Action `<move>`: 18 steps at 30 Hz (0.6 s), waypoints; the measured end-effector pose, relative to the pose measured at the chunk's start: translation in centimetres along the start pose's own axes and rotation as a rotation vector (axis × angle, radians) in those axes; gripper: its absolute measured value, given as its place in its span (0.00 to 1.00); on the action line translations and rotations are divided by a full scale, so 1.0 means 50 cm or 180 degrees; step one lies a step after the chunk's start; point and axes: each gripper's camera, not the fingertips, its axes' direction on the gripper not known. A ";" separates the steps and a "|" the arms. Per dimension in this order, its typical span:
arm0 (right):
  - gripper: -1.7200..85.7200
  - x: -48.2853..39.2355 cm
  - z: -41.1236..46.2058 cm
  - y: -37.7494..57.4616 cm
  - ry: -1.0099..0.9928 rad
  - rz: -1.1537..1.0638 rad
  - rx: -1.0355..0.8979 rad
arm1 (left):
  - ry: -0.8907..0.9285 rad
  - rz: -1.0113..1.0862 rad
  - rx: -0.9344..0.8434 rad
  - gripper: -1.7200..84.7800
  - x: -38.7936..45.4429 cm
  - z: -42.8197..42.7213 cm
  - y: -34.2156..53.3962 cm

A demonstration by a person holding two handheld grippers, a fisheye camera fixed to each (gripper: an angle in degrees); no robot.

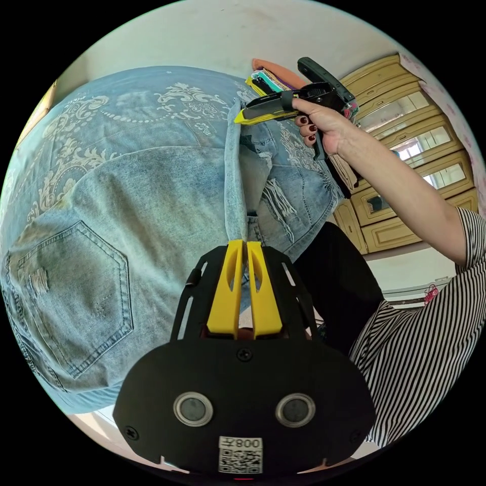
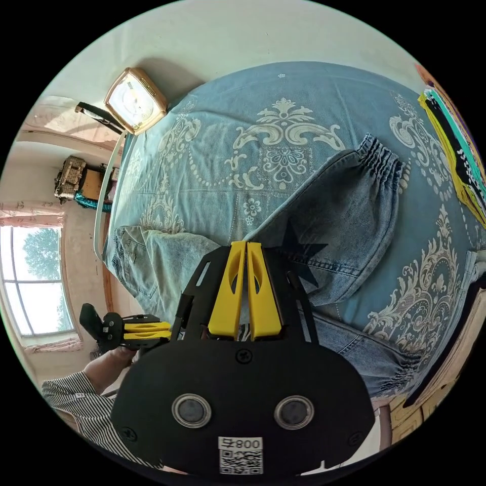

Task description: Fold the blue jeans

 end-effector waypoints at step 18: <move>0.02 0.050 -0.148 0.471 0.0041 0.0132 0.0372 | -0.0776 0.0879 -0.0723 0.04 0.275 0.100 -0.126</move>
